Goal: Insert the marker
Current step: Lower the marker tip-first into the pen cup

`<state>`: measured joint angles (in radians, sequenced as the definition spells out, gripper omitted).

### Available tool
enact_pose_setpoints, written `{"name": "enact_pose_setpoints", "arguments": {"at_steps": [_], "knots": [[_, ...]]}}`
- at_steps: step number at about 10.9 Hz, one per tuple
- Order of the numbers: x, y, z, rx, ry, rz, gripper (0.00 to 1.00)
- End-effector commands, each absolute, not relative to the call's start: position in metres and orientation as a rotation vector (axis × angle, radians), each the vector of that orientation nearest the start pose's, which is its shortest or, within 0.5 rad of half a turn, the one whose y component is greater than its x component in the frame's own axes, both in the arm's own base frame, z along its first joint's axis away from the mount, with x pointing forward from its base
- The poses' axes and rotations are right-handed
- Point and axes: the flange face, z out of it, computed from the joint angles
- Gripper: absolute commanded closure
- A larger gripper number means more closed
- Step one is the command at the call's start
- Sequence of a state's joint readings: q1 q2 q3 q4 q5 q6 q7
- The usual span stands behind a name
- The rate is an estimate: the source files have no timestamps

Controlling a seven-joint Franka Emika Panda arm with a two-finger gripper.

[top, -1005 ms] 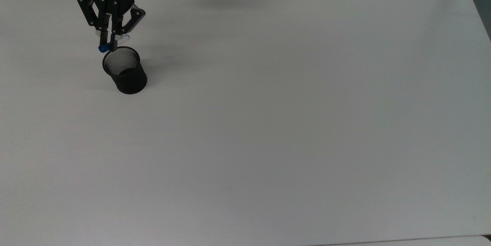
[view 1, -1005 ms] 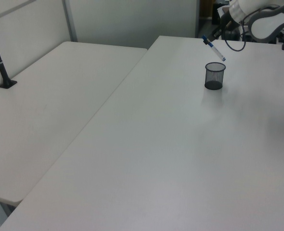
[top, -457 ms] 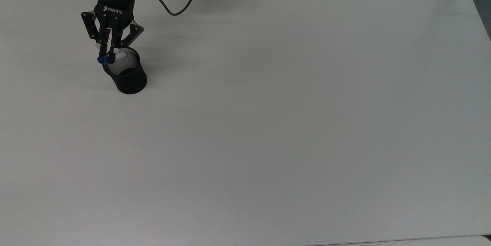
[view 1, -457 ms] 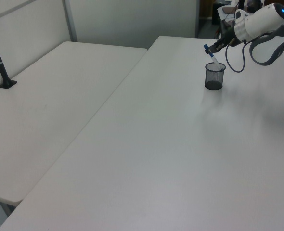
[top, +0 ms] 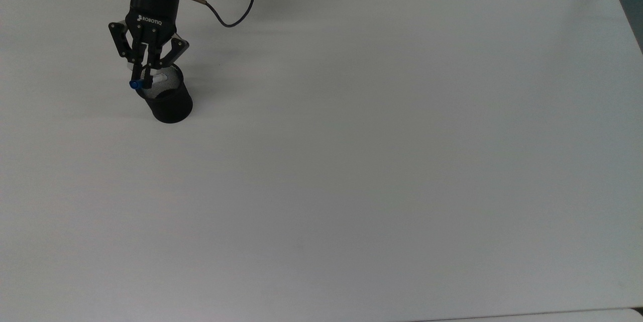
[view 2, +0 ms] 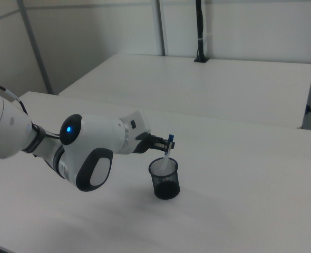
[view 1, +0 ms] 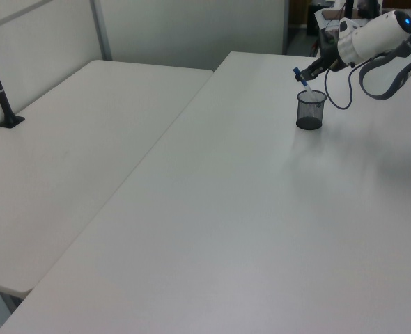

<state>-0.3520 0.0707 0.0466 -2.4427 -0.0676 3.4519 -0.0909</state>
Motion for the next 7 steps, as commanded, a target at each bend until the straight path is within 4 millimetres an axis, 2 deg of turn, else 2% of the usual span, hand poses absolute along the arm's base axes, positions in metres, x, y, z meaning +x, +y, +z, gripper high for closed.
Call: {"name": "enact_pose_setpoints", "arguments": {"at_steps": [1, 2, 3, 4, 6, 7], "knots": [[0.513, -0.156, 0.379, -3.004, 0.112, -1.492, 0.93], [0.514, -0.156, 0.372, -3.008, 0.119, -1.473, 0.83], [0.514, -0.158, 0.375, -3.000, 0.144, -1.477, 0.62], [0.513, -0.163, 0.377, -2.998, 0.181, -1.474, 0.46], [0.513, -0.162, 0.382, -2.951, 0.283, -1.486, 0.33], [0.513, -0.162, 0.386, -2.938, 0.302, -1.497, 0.32]]}}
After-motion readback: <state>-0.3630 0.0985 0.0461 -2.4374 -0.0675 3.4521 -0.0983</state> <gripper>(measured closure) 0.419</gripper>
